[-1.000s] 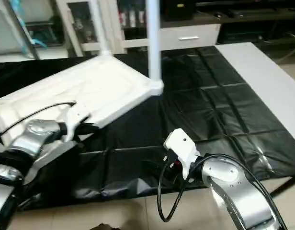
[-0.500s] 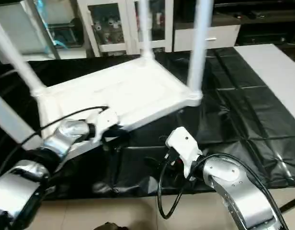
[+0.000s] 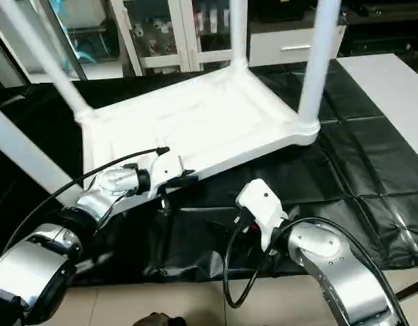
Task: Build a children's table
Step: Rotate table base
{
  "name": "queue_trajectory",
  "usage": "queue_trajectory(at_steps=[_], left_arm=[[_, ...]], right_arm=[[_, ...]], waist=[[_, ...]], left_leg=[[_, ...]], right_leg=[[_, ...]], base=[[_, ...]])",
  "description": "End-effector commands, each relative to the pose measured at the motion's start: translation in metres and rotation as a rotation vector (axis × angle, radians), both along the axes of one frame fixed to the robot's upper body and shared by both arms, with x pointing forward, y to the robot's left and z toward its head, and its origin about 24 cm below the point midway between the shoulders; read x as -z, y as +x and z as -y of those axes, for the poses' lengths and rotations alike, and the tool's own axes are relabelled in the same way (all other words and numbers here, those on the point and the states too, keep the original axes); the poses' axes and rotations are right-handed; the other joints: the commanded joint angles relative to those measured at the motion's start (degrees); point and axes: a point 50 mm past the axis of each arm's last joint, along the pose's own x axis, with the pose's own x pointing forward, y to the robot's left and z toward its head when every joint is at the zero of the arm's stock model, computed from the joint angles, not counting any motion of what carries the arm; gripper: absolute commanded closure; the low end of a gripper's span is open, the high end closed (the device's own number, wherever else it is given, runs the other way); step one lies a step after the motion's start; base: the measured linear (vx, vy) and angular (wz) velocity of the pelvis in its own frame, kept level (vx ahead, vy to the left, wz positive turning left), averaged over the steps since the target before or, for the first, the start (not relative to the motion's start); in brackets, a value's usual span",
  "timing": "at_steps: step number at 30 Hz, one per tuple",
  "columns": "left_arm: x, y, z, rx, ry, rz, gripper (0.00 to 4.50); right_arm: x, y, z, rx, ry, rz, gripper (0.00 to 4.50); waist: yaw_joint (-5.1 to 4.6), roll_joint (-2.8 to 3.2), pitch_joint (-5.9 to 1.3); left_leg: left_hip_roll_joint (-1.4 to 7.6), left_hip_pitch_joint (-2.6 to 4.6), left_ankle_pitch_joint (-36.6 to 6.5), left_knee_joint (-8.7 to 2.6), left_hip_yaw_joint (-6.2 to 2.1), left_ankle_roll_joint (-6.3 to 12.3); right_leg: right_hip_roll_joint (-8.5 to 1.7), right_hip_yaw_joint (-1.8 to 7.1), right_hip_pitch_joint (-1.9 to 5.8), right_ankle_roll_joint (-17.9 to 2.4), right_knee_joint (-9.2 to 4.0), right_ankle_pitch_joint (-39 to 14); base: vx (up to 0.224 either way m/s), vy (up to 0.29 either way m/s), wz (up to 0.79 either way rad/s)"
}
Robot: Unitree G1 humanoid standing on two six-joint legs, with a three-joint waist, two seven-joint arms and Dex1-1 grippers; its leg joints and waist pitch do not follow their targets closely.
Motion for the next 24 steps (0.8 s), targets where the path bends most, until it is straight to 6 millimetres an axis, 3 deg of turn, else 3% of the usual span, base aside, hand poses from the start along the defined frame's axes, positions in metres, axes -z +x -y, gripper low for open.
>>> queue_trajectory(at_steps=[1,4,6,8,9,10,11,12,15,16,17,18,19,20,23,24], left_arm=[[-0.03,0.014,0.0,-0.106,-0.171,0.111,4.16],[-0.027,0.015,-0.007,-0.152,-0.234,0.054,3.68],[-0.027,0.015,-0.007,-0.155,-0.241,0.047,3.68],[-0.024,0.013,-0.01,-0.159,-0.255,0.03,3.39],[-0.02,0.011,-0.014,-0.165,-0.268,0.014,3.27],[-0.017,0.007,-0.019,-0.17,-0.307,-0.001,3.22],[-0.017,0.005,-0.022,-0.18,-0.354,-0.002,3.07],[-0.017,0.005,-0.023,-0.182,-0.363,-0.001,3.07],[-0.019,0.003,-0.026,-0.194,-0.406,0.004,2.77],[-0.02,-0.007,-0.032,-0.201,-0.487,0.034,2.72],[-0.02,-0.015,-0.036,-0.21,-0.522,0.06,2.5],[-0.021,-0.02,-0.039,-0.216,-0.547,0.079,2.5],[-0.022,-0.035,-0.047,-0.232,-0.602,0.125,2.38],[-0.022,-0.035,-0.047,-0.232,-0.602,0.125,2.31],[-0.029,-0.073,-0.072,-0.353,-0.691,0.313,2.17],[-0.029,-0.077,-0.074,-0.366,-0.699,0.33,1.94]], right_arm=[[-0.004,0.001,-0.003,-0.006,0.001,0.023,0.72],[-0.004,0.002,-0.003,-0.006,0.001,0.023,0.72],[-0.003,0.002,-0.003,-0.006,0.002,0.023,0.72],[-0.003,0.002,-0.003,-0.005,0.002,0.021,0.72],[-0.002,0.002,-0.004,-0.004,0.003,0.021,0.72],[-0.001,0.003,-0.006,-0.005,0.004,0.021,0.72],[-0.001,0.003,-0.007,-0.005,0.005,0.022,0.72],[-0.001,0.003,-0.007,-0.005,0.005,0.023,0.72],[-0.002,0.003,-0.007,-0.005,0.005,0.024,0.72],[-0.002,0.002,-0.006,0.001,0.006,0.027,0.72],[-0.002,0.002,-0.006,0.005,0.007,0.028,0.72],[-0.001,0.001,-0.006,0.007,0.007,0.029,0.72],[-0.001,0.001,-0.006,0.017,0.01,0.036,0.72],[-0.001,0.001,-0.006,0.017,0.01,0.036,0.72],[-0.002,0.005,-0.006,0.065,0.035,0.065,0.72],[-0.003,0.005,-0.007,0.069,0.037,0.067,0.72]], waist=[[-0.32,-2.51,-4.2],[-0.27,-2.24,-4.18],[-0.51,-2.52,-3.92],[-0.71,-2.65,-3.9],[-0.74,-3.0,-3.87],[-0.78,-2.62,-3.78],[-0.85,-2.72,-3.83],[-0.88,-2.39,-3.86],[-1.29,-2.43,-3.87],[-1.2,-1.77,-3.84],[-1.47,-2.22,-3.6],[-1.45,-1.97,-3.71],[-1.85,-2.04,-3.61],[-2.18,-2.08,-3.71],[-2.96,-1.99,-3.22],[-2.96,-1.85,-3.3]], left_leg=[[2.36,2.06,-8.6,-3.24,-1.51,8.02],[2.61,2.36,-10.2,-3.38,-1.58,6.76],[2.57,2.24,-12.0,-3.77,-1.66,5.95],[2.52,2.28,-13.0,-3.84,-1.64,5.31],[2.51,2.28,-13.3,-3.86,-1.61,5.25],[2.55,2.22,-13.6,-4.0,-1.64,5.03],[2.59,2.25,-13.9,-4.04,-1.7,4.69],[2.64,2.28,-13.8,-4.05,-1.69,4.6],[2.59,2.38,-14.8,-4.09,-1.62,4.25],[2.69,2.67,-15.7,-4.17,-1.69,3.77],[2.92,2.15,-15.5,-4.53,-1.83,3.99],[3.03,2.37,-15.9,-4.53,-1.8,3.79],[2.98,2.16,-16.4,-4.6,-1.72,4.18],[3.0,1.97,-15.9,-4.58,-1.77,4.57],[2.92,2.0,-19.7,-4.8,-1.63,3.69],[3.09,2.3,-20.8,-4.84,-1.76,2.96]], right_leg=[[-1.22,0.5,1.99,-13.0,-3.34,-5.3],[-1.19,0.52,1.87,-13.8,-3.42,-6.3],[-0.99,0.47,1.95,-13.3,-3.55,-7.2],[-1.09,0.51,2.0,-13.0,-3.65,-8.2],[-1.07,0.53,1.99,-12.8,-3.72,-8.5],[-1.19,0.55,2.05,-12.9,-3.78,-9.3],[-1.24,0.54,2.16,-12.9,-3.72,-9.5],[-1.27,0.57,2.12,-13.2,-3.6,-9.1],[-1.02,0.56,1.97,-13.1,-3.67,-8.9],[-1.04,0.61,1.82,-13.1,-3.69,-9.3],[-1.14,0.55,2.18,-13.7,-3.65,-7.9],[-1.14,0.53,2.15,-13.8,-3.46,-7.5],[-0.99,0.46,2.1,-13.6,-3.64,-7.5],[-1.08,0.43,2.29,-13.5,-3.56,-6.6],[-0.87,0.38,1.86,-11.4,-4.24,-12.6],[-0.99,0.45,1.82,-11.0,-4.29,-14.2]], base=[[0.0,0.0,0.0],[0.0,0.0,0.0],[0.0,0.0,0.0],[0.0,0.0,0.0],[0.0,0.0,0.0],[0.0,0.0,0.0],[0.0,0.0,0.0],[0.0,0.0,0.0],[0.0,0.0,0.0],[0.0,0.0,0.0],[0.0,0.0,0.0],[0.0,0.0,0.0],[0.0,0.0,0.0],[0.0,0.0,0.0],[0.0,0.0,0.0],[0.0,0.0,0.0]])
